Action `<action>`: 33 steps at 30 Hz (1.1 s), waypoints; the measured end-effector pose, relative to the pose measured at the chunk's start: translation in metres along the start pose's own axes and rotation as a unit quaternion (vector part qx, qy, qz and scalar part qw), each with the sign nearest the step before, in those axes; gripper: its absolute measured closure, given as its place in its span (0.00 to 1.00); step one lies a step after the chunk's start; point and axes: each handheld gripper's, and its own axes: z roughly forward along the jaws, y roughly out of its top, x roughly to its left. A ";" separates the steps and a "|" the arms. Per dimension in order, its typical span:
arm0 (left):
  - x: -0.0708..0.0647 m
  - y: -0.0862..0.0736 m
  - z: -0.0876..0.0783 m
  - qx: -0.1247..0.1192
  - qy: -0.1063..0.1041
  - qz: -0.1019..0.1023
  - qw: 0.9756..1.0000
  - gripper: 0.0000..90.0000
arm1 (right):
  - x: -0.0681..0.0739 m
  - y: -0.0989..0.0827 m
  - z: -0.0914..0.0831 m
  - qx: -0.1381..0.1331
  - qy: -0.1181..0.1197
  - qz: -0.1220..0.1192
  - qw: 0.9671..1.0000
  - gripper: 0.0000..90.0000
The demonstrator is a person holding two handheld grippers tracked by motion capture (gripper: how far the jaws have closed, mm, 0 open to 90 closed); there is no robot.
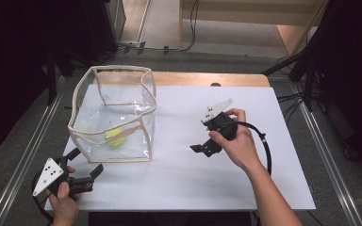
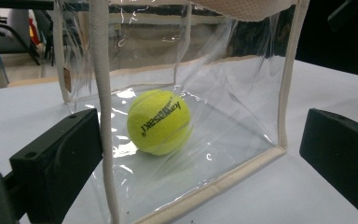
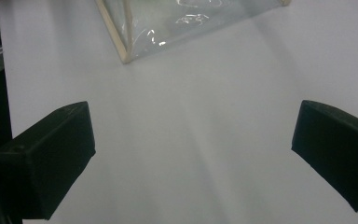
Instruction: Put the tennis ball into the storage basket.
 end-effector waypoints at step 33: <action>-0.001 0.000 0.000 0.002 0.002 0.002 1.000 0.00 | -0.003 -0.082 -0.020 -0.067 -0.035 0.060 0.995 0.00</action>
